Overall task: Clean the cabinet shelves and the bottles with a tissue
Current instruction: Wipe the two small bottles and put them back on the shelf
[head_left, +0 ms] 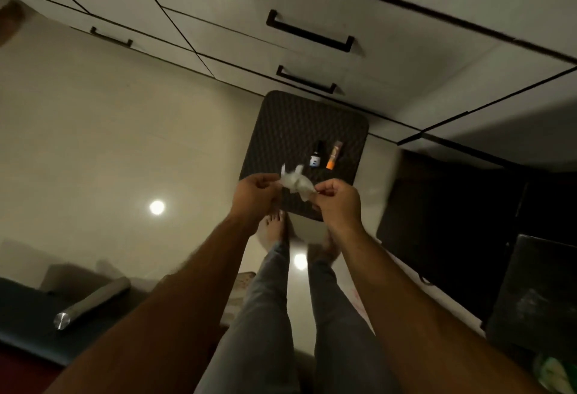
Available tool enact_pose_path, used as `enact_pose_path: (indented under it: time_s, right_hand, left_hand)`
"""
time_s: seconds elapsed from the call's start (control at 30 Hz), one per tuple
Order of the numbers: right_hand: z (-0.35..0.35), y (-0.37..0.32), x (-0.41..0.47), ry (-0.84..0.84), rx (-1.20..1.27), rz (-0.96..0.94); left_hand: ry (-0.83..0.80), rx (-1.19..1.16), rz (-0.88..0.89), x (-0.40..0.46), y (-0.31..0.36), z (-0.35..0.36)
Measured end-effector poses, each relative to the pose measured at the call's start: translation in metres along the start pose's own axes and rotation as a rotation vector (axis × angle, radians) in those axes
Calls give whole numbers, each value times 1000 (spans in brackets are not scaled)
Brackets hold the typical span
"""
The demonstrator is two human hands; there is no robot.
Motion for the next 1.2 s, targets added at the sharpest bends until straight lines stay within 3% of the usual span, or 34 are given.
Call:
enact_pose_path:
  time_s: [0.27, 0.43, 0.57, 0.8, 1.2]
  right_hand:
    - [62, 1, 72, 147, -147, -93]
    - [99, 2, 92, 288, -185, -179]
    - [113, 16, 97, 305, -237, -184]
    - [92, 28, 99, 206, -285, -172]
    - [25, 25, 104, 342, -190, -209]
  left_hand:
    - [67, 137, 151, 95, 10, -6]
    - [109, 478, 427, 134, 18, 4]
    - [72, 654, 471, 157, 8, 15]
    - [46, 829, 476, 169, 4, 18]
    - [94, 791, 612, 137, 32, 32]
Point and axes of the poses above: each hand's wrist, its own x-axis towards the middle knuckle, its own z-axis out of the palm, y = z × x, the point moved 7 cm from there along x, towards the middle knuckle, and after that the axes turned 4 degrees about y, right-handed, at the moved point
